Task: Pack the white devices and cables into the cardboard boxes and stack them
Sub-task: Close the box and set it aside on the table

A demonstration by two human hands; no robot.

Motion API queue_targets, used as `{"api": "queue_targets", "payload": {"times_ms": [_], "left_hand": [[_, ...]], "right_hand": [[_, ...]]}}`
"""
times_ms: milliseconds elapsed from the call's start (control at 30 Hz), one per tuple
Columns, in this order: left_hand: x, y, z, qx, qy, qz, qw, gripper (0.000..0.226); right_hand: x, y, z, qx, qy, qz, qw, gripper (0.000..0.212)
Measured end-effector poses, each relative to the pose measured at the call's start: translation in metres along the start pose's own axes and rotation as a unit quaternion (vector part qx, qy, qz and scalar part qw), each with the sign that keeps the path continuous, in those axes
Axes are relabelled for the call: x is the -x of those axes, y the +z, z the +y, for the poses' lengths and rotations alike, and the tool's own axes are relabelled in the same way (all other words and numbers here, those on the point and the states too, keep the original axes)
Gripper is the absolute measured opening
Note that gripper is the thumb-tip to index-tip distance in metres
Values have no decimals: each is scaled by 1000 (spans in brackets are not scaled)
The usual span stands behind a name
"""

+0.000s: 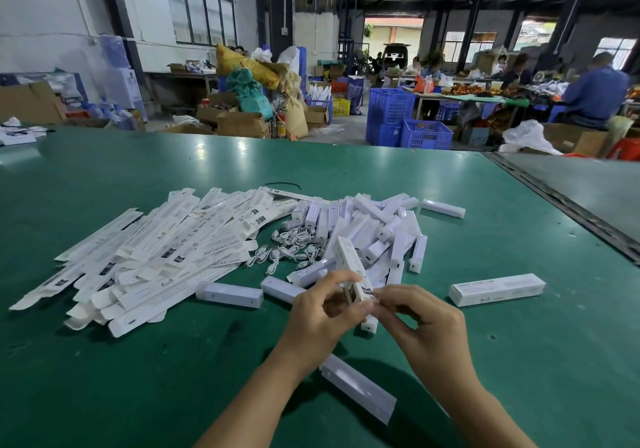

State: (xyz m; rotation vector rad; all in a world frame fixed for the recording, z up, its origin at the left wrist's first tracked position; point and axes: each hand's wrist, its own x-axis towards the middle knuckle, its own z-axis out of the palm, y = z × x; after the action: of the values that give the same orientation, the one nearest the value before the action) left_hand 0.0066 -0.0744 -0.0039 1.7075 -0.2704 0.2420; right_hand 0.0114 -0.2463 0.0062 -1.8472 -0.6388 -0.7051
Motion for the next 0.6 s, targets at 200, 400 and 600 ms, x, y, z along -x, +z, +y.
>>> {"api": "queue_targets", "payload": {"times_ms": [200,400,600], "left_hand": [[1,1,2,31,6,-12,999,29],[1,3,3,21,10,1,1000,29],[2,4,15,233,-6,-40,972,35]], "right_hand": [[1,3,-1,-141,127,-13,982,7],[4,6,-3,-152,142,-27,978,12],[-2,9,2,-280,321,-11,905,47]]}}
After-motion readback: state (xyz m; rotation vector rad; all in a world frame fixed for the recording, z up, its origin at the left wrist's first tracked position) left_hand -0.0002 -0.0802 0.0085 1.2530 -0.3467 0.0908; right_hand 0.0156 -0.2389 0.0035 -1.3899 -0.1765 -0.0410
